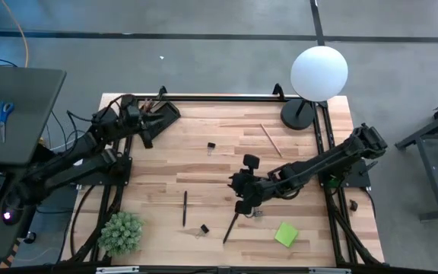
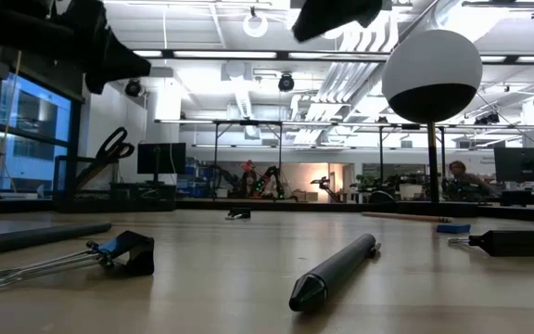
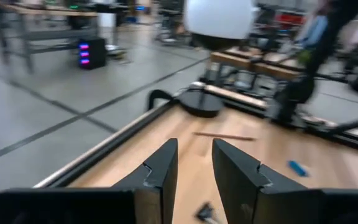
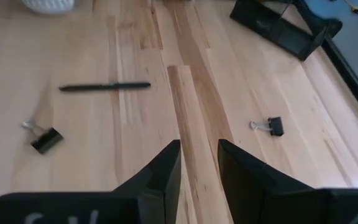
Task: Pick and place office supplies into organizer
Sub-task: Put the blue eraser into the black desk organizer
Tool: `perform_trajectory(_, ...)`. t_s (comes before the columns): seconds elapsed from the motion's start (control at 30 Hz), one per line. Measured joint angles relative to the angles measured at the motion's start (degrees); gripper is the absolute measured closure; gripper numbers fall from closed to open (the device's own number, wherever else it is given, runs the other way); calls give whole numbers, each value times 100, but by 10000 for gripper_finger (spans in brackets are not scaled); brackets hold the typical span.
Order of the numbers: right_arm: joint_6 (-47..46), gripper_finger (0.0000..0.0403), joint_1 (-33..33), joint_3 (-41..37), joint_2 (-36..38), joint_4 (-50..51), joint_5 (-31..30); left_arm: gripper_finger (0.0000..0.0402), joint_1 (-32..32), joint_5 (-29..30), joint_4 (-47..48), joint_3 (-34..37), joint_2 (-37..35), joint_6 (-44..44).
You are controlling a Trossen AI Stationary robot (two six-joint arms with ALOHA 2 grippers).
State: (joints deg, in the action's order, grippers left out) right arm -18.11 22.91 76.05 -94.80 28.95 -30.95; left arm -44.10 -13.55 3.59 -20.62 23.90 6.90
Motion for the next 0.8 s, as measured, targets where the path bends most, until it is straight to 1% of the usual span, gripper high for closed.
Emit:
perform_trajectory(0.07, -2, 305, -49, 0, -134, -9, 1, 312, 298, 79, -69, 0, 0, 65)
perform_trajectory(0.23, 63, 305, -207, 0, -478, -115, -10, 312, 1075, 515, -116, 17, 106, 92)
perform_trajectory(0.3, 142, 305, -306, 0, -611, -247, 14, 312, 1361, 704, -361, 130, 160, 92)
perform_trajectory(0.37, 218, 305, -437, 0, -762, -391, 204, 312, 1622, 794, -789, 303, 242, 92)
perform_trajectory(0.53, 400, 305, -778, 0, -1056, -625, 910, 312, 2143, 839, -1724, 783, 445, 52)
perform_trajectory(0.6, 396, 305, -893, -2, -1067, -458, 1019, 312, 2283, 919, -1896, 905, 455, 39)
perform_trajectory(0.67, 284, 305, -997, -2, -1020, -130, 981, 312, 2396, 976, -1995, 1018, 450, 37)
perform_trajectory(0.73, 39, 305, -1095, -4, -964, 277, 898, 312, 2476, 984, -2057, 1086, 450, 12)
perform_trajectory(0.8, -242, 305, -1160, -2, -923, 721, 993, 312, 2477, 987, -2160, 1084, 445, -7)
